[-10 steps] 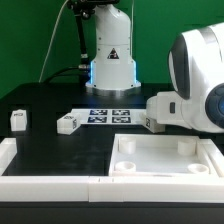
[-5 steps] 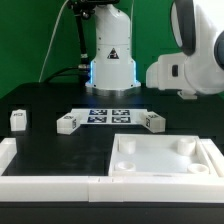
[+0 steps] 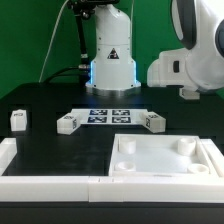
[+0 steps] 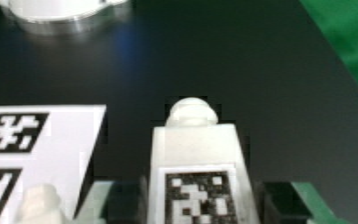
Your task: Assemble one leg
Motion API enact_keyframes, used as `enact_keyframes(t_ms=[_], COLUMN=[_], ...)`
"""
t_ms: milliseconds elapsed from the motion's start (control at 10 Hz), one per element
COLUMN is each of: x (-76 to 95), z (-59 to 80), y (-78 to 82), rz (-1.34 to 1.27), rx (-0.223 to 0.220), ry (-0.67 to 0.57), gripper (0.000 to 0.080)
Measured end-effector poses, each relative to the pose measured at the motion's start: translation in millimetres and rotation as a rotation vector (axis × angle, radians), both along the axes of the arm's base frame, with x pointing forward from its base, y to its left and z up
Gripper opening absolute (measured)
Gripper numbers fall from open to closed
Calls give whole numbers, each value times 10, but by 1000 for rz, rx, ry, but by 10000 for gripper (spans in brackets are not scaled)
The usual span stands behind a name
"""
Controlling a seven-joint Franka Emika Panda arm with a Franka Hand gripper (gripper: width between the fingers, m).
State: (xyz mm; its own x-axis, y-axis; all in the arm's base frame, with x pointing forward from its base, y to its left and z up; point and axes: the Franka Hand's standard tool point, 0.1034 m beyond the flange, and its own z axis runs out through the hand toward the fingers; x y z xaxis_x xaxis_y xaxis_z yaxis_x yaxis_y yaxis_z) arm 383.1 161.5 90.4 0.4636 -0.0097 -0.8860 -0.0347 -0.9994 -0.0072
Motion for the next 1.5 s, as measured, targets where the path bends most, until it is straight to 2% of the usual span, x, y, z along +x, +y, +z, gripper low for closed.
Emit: enact_keyframes(t_ms=[100, 200, 300, 400, 600, 700, 800, 900, 1000, 1200, 1300, 1500], x=[-24, 36, 181, 224, 383, 380, 397, 493, 473, 476, 418, 488], z=[8, -70, -49, 83, 144, 189, 193, 221, 229, 227, 188, 213], y=[-13, -51, -69, -89, -103, -117, -117, -97, -99, -44, -63, -87], rz=[0, 6, 10, 12, -18, -25, -32, -45, -35, -59, -46, -5], rx=[-1, 19, 13, 8, 12, 15, 16, 25, 35, 55, 50, 66], ry=[6, -20, -124, -224, -512, -656, -745, -917, -1062, -1266, -1224, -1238], gripper=[288, 288, 288, 288, 288, 288, 288, 288, 288, 290, 290, 290])
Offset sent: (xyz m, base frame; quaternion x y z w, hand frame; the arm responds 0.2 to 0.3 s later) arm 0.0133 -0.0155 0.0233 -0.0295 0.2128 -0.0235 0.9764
